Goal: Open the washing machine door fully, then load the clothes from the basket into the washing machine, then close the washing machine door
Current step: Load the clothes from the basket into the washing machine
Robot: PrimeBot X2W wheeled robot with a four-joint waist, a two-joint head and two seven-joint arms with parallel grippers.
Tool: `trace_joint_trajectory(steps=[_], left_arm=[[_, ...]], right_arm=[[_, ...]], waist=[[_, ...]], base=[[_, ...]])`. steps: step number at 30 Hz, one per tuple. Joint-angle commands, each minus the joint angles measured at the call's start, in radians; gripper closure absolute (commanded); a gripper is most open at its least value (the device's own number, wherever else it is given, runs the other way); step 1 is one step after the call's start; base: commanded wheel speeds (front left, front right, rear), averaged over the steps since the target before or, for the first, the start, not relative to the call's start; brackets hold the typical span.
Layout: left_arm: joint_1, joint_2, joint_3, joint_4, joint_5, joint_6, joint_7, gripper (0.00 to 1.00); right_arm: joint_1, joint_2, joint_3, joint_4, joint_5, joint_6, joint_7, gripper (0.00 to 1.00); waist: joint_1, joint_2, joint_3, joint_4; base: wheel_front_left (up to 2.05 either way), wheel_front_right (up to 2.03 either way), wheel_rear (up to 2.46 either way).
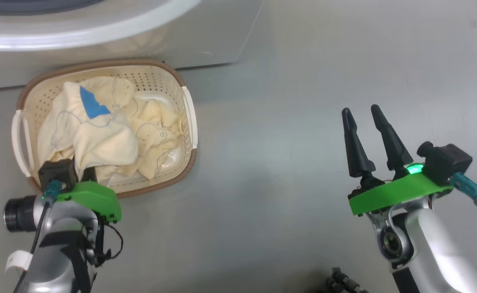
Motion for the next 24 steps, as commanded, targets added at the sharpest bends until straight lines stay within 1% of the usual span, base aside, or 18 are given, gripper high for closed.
trace_joint_trajectory(steps=[1,6,10,11,24], left_arm=[[0.031,0.019,0.034,-0.041,-0.004,-0.002,-0.014,1.0],[0.127,0.003,0.056,-0.163,-0.001,-0.009,-0.015,1.0],[0.209,-0.02,0.071,-0.243,0.004,-0.016,-0.015,1.0],[0.246,-0.032,0.078,-0.277,0.009,-0.019,-0.015,1.0],[0.443,-0.094,0.146,-0.469,0.038,-0.052,-0.015,1.0]], right_arm=[[0.028,-0.004,0.01,-0.024,-0.01,-0.003,-0.006,0.0],[0.063,-0.005,-0.006,-0.023,-0.034,-0.003,-0.006,0.0],[0.099,-0.012,-0.024,-0.022,-0.047,-0.003,-0.006,0.0],[0.117,-0.019,-0.031,-0.023,-0.051,-0.003,-0.006,0.0],[0.225,-0.047,-0.062,-0.027,-0.075,-0.003,-0.006,0.0]], waist=[[0.0001,-0.0001,-0.056,0.026],[0.0001,-0.0001,-0.133,0.042],[0.0001,-0.0001,-0.196,0.057],[0.0001,-0.0001,-0.226,0.065],[0.0001,-0.0001,-0.413,0.106]], base=[[0.0,0.0,0.0],[0.0,0.0,0.0],[0.0,0.0,0.0],[0.0,0.0,0.0],[0.0,0.0,0.0]])
